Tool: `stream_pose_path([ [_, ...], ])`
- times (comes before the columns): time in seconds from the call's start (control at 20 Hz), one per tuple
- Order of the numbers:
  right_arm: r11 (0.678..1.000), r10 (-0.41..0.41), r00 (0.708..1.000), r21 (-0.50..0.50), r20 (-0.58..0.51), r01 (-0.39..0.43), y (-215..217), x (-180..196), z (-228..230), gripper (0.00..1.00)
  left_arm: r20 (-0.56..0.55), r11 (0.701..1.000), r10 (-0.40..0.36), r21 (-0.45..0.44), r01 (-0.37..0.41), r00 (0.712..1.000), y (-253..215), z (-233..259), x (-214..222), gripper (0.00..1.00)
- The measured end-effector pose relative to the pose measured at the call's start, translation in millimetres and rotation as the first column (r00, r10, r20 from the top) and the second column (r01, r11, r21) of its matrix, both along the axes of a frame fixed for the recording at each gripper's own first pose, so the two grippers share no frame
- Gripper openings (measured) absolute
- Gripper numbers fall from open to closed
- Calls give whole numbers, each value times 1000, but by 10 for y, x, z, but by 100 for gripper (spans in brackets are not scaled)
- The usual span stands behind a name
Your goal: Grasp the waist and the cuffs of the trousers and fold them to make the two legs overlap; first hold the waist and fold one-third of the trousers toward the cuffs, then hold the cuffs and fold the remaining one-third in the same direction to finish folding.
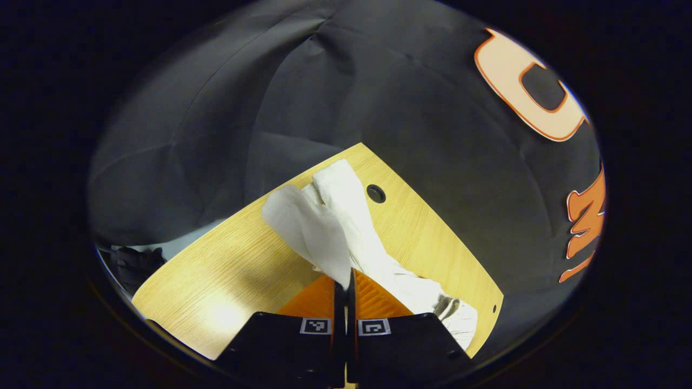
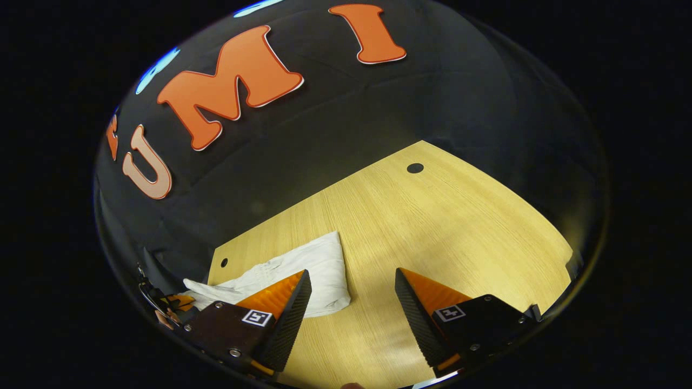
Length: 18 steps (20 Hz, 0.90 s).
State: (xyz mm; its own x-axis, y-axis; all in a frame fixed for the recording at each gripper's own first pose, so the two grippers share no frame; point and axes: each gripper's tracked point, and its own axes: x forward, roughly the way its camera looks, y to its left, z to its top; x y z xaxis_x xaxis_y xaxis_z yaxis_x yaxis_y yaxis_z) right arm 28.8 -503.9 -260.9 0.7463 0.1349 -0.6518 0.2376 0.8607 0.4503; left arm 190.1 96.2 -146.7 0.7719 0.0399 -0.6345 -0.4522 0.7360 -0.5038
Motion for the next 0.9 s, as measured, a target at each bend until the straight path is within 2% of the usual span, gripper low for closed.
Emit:
stream_pose_path([
  [0.1, 1000, 4, 1000, -4, 12, -3, -119, 14, 19, 93, 21, 998, -28, 54, 27, 999, -172, 222, 67, 4],
  [0.25, 1000, 14, 999, 1, 29, -14, -256, 31, -3, 93, 48, 998, -55, 21, 54, 997, -561, 454, 131, 4],
  [0.5, 999, 19, 999, 35, 43, -20, -440, 85, -29, 93, 110, 991, -99, 96, 89, 989, -1022, 781, 277, 2],
  [0.6, 999, 28, 999, 36, 47, -29, -483, 85, -40, 93, 125, 986, -127, 127, 111, 984, -1209, 867, 321, 5],
  [0.75, 999, 42, 998, 25, 47, -43, -567, 54, -75, 93, 142, 976, -165, 165, 141, 976, -1529, 976, 426, 2],
  [0.9, 996, 29, 998, 82, 59, -34, -652, 30, -3, 93, 145, 972, -209, 141, 189, 967, -1978, 1037, 503, 4],
])
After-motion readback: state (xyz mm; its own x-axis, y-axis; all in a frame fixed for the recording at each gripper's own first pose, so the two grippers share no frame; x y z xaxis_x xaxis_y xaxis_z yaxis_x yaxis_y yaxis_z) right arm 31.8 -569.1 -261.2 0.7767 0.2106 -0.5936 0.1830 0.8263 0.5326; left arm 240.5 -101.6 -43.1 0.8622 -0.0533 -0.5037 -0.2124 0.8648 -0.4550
